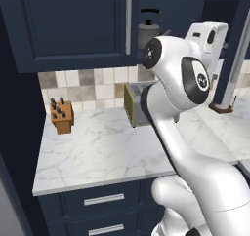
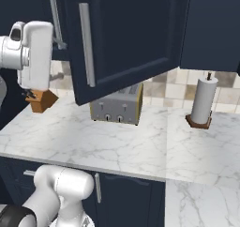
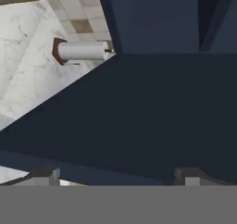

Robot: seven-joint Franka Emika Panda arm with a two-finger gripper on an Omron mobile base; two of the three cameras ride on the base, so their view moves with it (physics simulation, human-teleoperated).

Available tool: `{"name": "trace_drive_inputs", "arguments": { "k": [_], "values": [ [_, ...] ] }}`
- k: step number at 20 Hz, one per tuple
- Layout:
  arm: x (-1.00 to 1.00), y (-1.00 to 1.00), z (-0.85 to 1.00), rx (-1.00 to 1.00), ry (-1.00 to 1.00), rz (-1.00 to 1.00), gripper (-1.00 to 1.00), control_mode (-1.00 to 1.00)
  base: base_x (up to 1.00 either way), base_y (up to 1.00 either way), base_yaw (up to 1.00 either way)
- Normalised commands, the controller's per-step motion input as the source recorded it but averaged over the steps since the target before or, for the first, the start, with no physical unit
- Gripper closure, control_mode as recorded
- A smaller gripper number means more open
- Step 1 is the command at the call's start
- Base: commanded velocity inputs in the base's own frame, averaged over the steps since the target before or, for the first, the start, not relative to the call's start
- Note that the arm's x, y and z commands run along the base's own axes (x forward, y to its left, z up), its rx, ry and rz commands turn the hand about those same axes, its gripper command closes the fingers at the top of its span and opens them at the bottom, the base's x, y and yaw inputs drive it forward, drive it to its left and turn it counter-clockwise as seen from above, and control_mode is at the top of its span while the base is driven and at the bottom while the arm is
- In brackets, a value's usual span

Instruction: Open the cabinet, pick the kettle from the cabinet, and place it in the sink.

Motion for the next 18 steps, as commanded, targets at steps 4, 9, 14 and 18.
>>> {"name": "trace_drive_inputs", "arguments": {
  "k": [4, 9, 14, 18],
  "values": [
    [-0.45, -0.56, 0.05, 0.03, -0.08, -0.08, -1.0, -1.0, 0.0, 0.0, 0.0],
    [-0.22, -0.76, 0.01, 0.05, -0.06, -0.03, -1.0, -1.0, 0.0, 0.0, 0.0],
    [-0.07, -0.73, 0.01, 0.05, -0.06, -0.01, -1.0, -1.0, 0.0, 0.0, 0.0],
    [0.0, -0.69, 0.0, 0.07, -0.03, 0.0, -1.0, -1.0, 0.0, 0.0, 0.0]
  ]
}}
